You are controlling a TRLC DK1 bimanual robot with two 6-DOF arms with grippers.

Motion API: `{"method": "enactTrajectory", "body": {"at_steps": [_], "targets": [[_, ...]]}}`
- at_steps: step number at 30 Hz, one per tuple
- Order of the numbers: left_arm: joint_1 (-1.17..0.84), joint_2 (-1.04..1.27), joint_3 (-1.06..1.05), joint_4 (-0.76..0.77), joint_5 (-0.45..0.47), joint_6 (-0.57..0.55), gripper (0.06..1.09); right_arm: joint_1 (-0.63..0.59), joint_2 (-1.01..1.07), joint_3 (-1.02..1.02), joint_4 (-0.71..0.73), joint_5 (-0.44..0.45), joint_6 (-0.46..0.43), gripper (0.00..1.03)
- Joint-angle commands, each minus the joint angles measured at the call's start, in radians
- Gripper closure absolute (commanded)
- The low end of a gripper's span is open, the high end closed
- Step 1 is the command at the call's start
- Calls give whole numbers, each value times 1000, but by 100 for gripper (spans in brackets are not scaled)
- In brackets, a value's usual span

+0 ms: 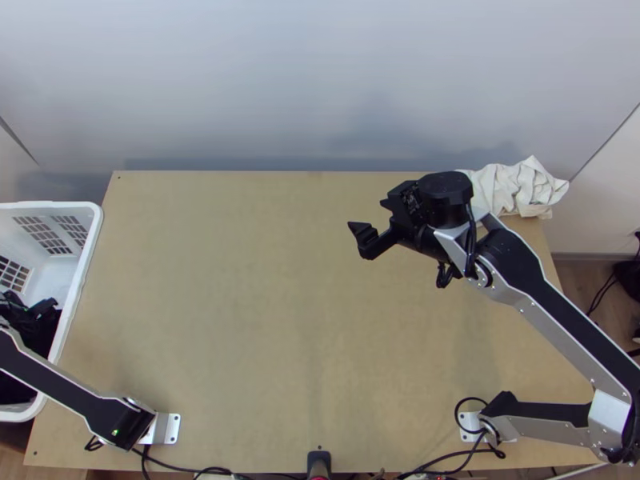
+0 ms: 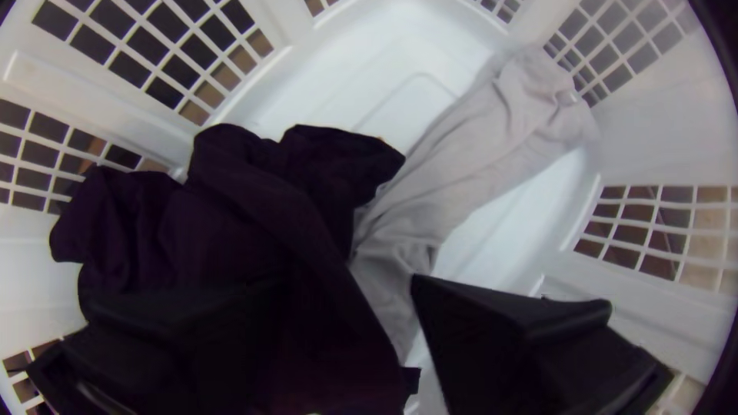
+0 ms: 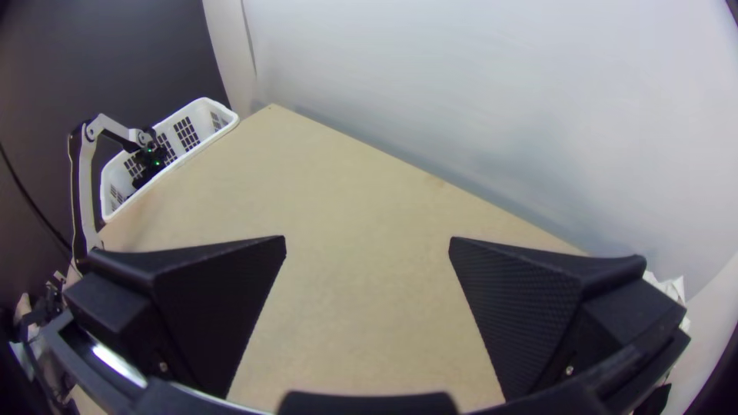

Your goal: Fold the t-shirt

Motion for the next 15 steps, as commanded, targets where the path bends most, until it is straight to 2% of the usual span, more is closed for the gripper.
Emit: {"method": "enactTrajectory", "body": {"at_steps": [1, 7, 15], "targets": [[-1, 66, 60, -53, 8, 54, 99, -10, 7, 3, 1, 2, -4, 4], [28, 17, 30, -40, 6, 57, 101, -20, 9, 3, 1, 2, -7, 4], [-4, -331, 20, -109, 29, 52, 101, -27, 10, -6, 3, 0, -3, 4]]}}
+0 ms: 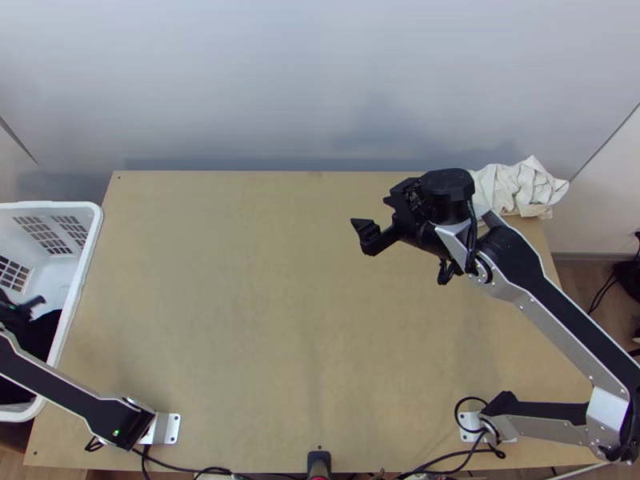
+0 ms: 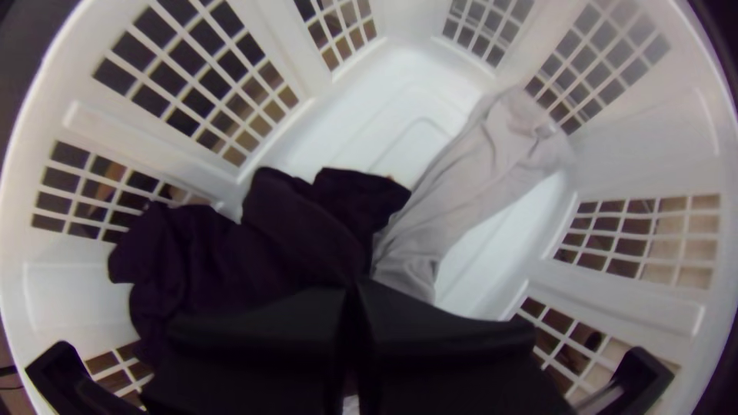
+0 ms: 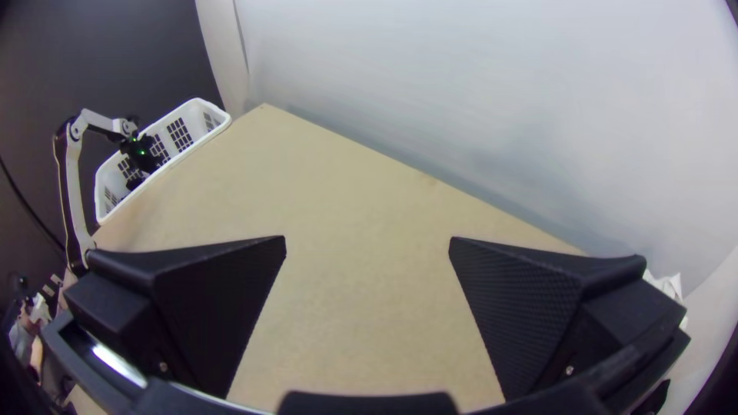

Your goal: Fold the t-shirt

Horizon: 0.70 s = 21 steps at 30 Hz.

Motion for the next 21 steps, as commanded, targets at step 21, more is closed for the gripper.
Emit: {"method": "enactTrajectory", "body": {"at_steps": [21], "targets": [[-166, -618, 466, -262, 73, -95, 102, -26, -64, -69, 16, -2, 3, 4]]}}
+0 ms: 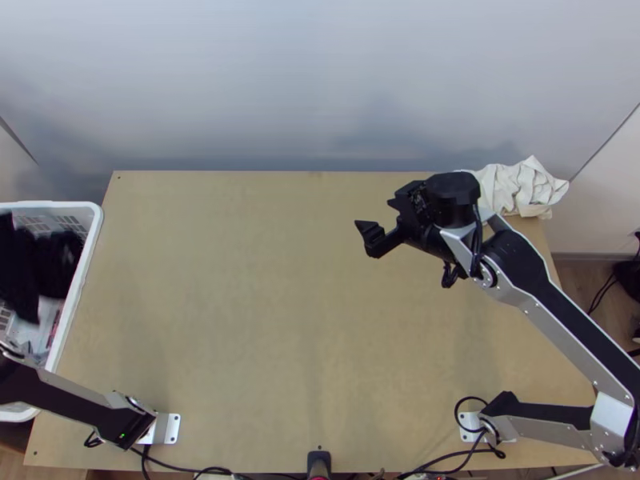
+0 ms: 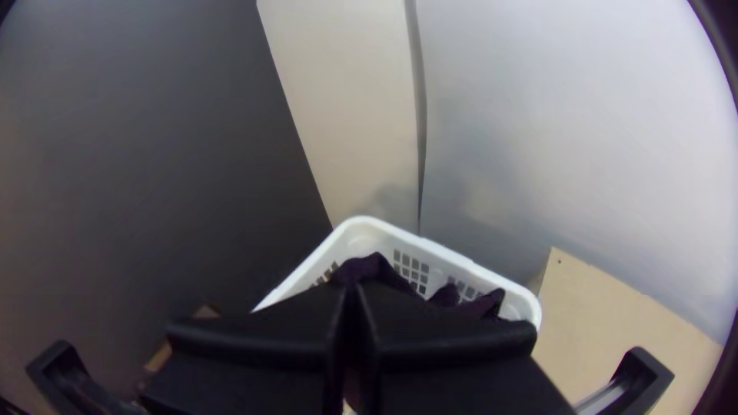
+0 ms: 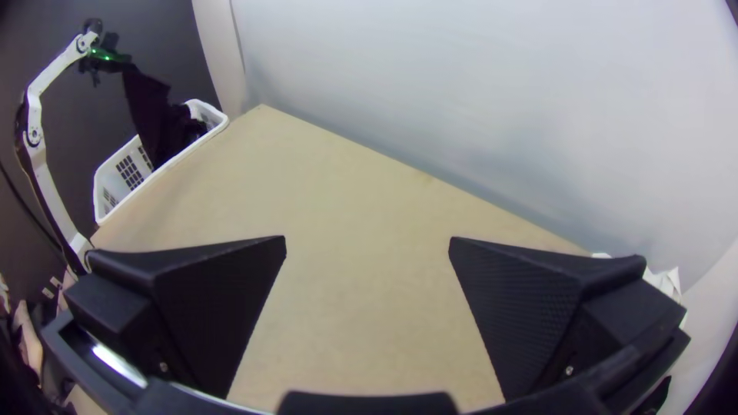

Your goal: Fold the t-shirt

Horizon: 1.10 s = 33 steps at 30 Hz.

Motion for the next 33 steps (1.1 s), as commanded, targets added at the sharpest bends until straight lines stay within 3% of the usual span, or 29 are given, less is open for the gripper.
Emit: {"method": "enactTrajectory", "body": {"at_steps": [1, 17, 24, 30, 33], "targets": [[-45, -52, 192, -52, 1, -34, 102, -14, -36, -37, 8, 0, 2, 4], [-203, -148, 292, -28, -17, -25, 104, -33, -99, -142, 14, 0, 11, 4], [-284, -173, 283, -158, -21, -8, 105, -31, -102, -140, 18, 0, 11, 4], [-335, -191, 206, -187, -133, 35, 105, -29, -104, -140, 18, 0, 11, 4], [-353, -199, 214, -232, -133, 37, 105, -31, -105, -142, 18, 0, 11, 4]]}}
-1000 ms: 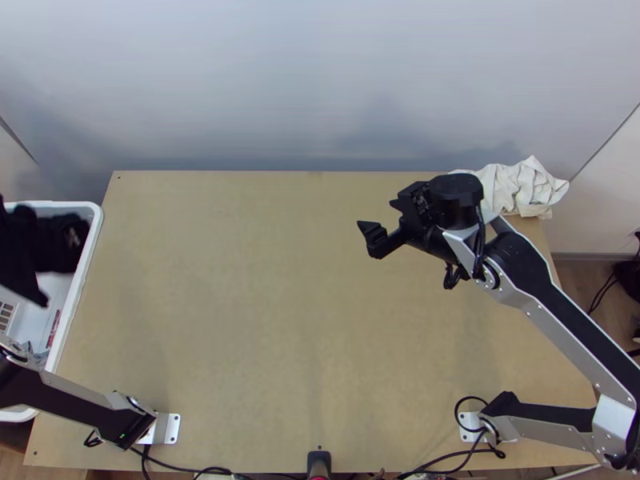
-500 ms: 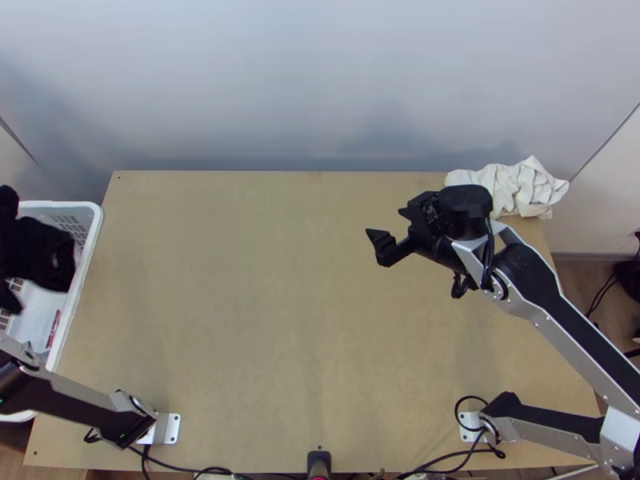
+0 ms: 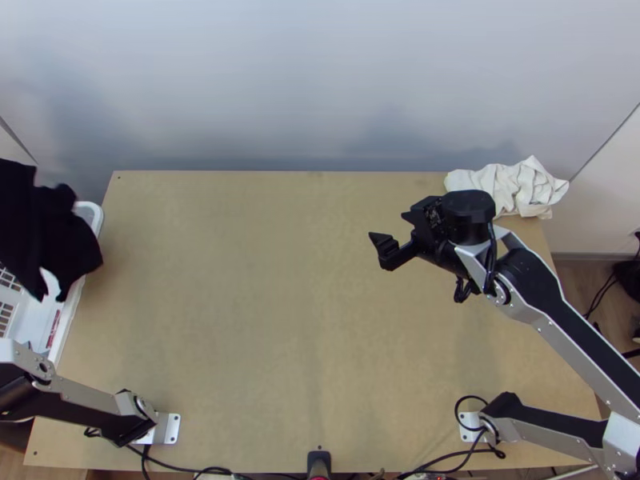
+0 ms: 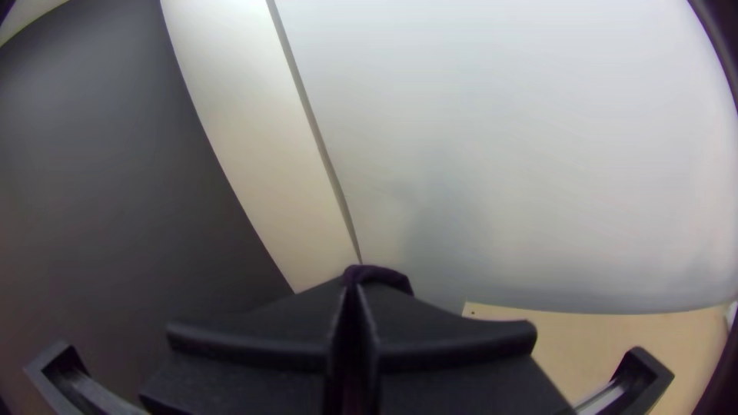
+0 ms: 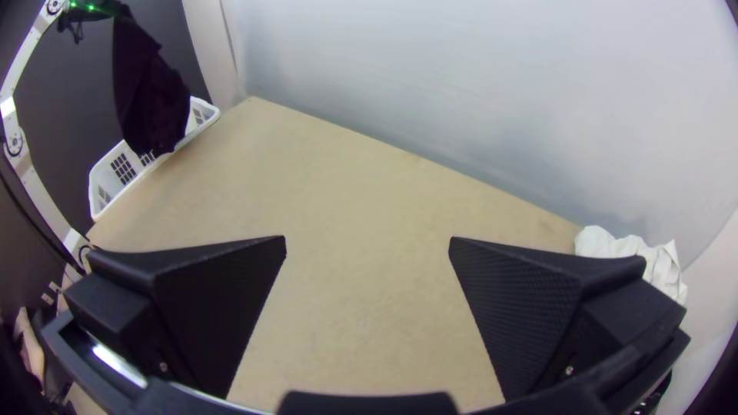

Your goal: Fold the t-shirt

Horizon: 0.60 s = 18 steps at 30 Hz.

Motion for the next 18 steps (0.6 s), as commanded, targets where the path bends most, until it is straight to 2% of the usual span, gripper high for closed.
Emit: {"method": "enactTrajectory", "body": {"at_steps": [1, 7, 11, 13, 18], "targets": [[-67, -27, -18, -94, -52, 21, 105, 0, -5, -5, 0, 0, 0, 4], [-190, -88, -6, -270, -13, 8, 105, -4, -14, -14, 0, 0, -4, 4], [-222, -126, 14, -275, 50, -26, 105, -7, -23, -20, 0, 0, -3, 4], [-241, -148, 43, -247, 53, -40, 105, -10, -30, -28, 0, 0, -3, 4], [-250, -281, 54, -9, 208, -137, 105, -17, -53, -64, 0, 0, 0, 4]]}}
